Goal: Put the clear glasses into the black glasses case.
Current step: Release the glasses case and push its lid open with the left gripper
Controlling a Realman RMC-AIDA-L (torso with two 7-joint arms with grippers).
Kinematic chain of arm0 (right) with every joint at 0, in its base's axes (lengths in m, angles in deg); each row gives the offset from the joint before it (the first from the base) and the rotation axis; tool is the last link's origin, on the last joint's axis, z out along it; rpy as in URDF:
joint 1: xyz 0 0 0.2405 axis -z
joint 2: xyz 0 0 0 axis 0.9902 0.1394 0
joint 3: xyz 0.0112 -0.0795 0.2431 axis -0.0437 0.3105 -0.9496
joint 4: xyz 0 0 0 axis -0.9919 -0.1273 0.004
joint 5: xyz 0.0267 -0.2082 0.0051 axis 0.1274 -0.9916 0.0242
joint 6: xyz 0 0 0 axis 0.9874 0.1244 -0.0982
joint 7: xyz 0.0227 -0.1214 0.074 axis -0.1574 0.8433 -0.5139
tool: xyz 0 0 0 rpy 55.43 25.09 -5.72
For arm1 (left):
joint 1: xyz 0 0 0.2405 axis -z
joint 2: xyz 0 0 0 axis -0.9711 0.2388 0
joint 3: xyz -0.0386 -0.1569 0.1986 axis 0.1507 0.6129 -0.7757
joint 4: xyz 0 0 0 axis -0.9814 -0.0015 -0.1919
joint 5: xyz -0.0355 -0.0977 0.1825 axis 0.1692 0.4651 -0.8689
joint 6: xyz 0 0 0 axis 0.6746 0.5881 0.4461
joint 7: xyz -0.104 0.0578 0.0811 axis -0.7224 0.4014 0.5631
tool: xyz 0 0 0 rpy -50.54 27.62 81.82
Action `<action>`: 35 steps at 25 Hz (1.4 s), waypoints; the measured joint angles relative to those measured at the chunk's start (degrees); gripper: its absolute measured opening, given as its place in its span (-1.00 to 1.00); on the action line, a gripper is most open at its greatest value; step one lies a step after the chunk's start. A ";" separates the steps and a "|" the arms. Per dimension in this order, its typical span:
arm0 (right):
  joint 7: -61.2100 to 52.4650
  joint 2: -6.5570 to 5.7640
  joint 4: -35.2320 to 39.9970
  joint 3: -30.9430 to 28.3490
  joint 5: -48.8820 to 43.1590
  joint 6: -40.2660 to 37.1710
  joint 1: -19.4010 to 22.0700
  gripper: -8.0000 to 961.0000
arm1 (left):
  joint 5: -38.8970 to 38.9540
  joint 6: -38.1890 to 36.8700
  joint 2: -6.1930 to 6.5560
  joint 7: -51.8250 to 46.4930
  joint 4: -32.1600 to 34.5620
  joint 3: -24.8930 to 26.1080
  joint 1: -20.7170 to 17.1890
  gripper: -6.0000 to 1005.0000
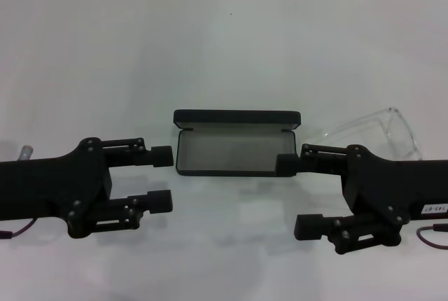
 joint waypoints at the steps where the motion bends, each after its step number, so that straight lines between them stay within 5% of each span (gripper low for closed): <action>1: 0.01 0.01 0.00 0.03 0.00 -0.15 0.04 0.76 | 0.00 -0.01 0.00 0.00 0.00 0.00 -0.05 0.26; 16: 1.09 -0.35 0.25 -0.31 0.02 -0.86 0.78 0.74 | 0.36 -0.10 -0.39 0.42 0.07 0.67 -0.43 0.25; 21: 2.35 -3.66 -0.20 -6.25 0.07 -0.76 4.09 0.74 | 0.71 2.34 -2.25 -4.38 5.82 9.53 0.05 0.24; 25: 2.41 -7.41 -0.10 -13.44 0.05 -1.70 9.26 0.73 | -2.97 9.07 -6.04 -12.84 23.46 11.08 0.04 0.24; 28: 2.45 -9.23 0.06 -19.72 0.08 -3.49 13.68 0.73 | -12.33 16.91 -8.43 -22.74 43.35 4.89 -0.31 0.24; 35: 2.47 -11.20 0.41 -33.96 0.09 -10.63 23.96 0.72 | -34.97 29.09 -8.21 -39.90 61.45 -18.76 3.01 0.23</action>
